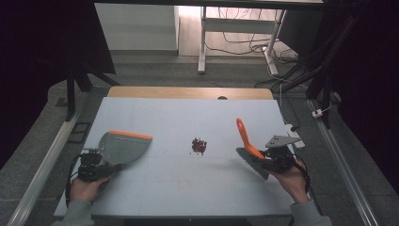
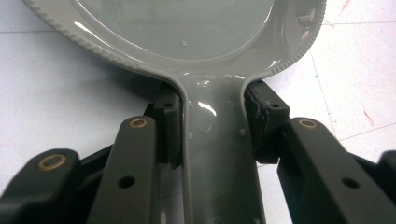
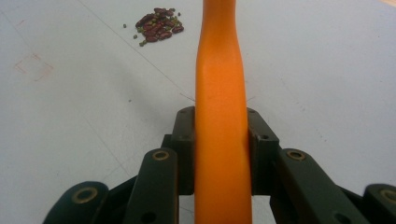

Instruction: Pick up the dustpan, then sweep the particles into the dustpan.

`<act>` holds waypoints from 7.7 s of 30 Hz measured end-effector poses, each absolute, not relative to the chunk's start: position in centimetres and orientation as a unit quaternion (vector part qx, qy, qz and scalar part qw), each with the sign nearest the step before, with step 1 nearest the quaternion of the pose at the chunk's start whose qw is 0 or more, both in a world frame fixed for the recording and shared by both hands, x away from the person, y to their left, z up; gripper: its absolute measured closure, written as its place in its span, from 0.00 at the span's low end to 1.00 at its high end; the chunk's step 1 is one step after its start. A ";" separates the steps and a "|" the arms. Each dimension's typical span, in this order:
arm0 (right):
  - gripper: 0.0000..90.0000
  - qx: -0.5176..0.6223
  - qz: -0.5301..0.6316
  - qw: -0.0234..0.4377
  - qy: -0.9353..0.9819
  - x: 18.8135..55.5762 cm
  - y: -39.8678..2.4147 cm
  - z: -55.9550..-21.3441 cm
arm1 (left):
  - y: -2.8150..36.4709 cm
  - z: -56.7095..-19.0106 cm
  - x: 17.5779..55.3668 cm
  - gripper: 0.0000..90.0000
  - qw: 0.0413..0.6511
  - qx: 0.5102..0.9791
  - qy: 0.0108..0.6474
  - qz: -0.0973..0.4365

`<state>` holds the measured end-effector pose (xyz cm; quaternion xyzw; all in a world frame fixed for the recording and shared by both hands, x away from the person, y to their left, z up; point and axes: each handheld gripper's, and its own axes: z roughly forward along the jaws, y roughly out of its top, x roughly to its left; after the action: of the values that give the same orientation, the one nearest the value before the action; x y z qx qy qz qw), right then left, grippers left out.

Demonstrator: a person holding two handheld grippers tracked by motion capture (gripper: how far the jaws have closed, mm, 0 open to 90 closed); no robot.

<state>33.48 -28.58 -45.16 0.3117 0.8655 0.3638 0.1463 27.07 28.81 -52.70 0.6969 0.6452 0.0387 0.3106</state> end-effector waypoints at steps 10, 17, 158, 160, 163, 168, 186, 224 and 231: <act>0.78 0.312 0.365 0.148 0.865 33.5 -28.6 -45.1 | 29.2 -52.6 26.9 0.68 0.319 0.693 0.644 0.052; 0.78 0.313 0.367 0.149 0.863 33.4 -28.7 -45.0 | 29.5 -52.2 26.7 0.68 0.336 0.691 0.637 0.060; 0.78 0.297 0.385 0.155 0.860 39.8 -19.8 -43.2 | 19.7 -50.8 26.2 0.68 0.339 0.866 0.368 0.008; 0.78 0.298 0.384 0.152 0.861 40.2 -19.4 -43.4 | 19.6 -50.8 26.2 0.68 0.335 0.870 0.362 0.006; 0.78 0.299 0.382 0.149 0.861 40.5 -19.2 -43.6 | 19.4 -50.9 26.2 0.68 0.334 0.872 0.360 0.002; 0.78 0.305 0.378 0.144 0.862 41.3 -18.7 -44.1 | 19.1 -51.1 26.4 0.68 0.328 0.875 0.355 -0.004; 0.78 0.317 0.359 0.144 0.866 44.9 -15.5 -45.2 | 19.0 -51.5 27.1 0.68 0.318 0.879 0.355 -0.025; 0.78 0.293 0.301 0.136 0.897 46.9 -10.6 -47.6 | 18.8 -51.7 27.5 0.68 0.322 0.877 0.355 -0.042; 0.78 0.280 0.294 0.130 0.905 46.7 -9.6 -47.8 | 18.8 -51.7 27.6 0.68 0.321 0.876 0.356 -0.045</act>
<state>46.66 -9.60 -47.77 0.2796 0.9048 0.2937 0.1298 27.55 18.84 -51.67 0.8762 0.3562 -0.0452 0.3214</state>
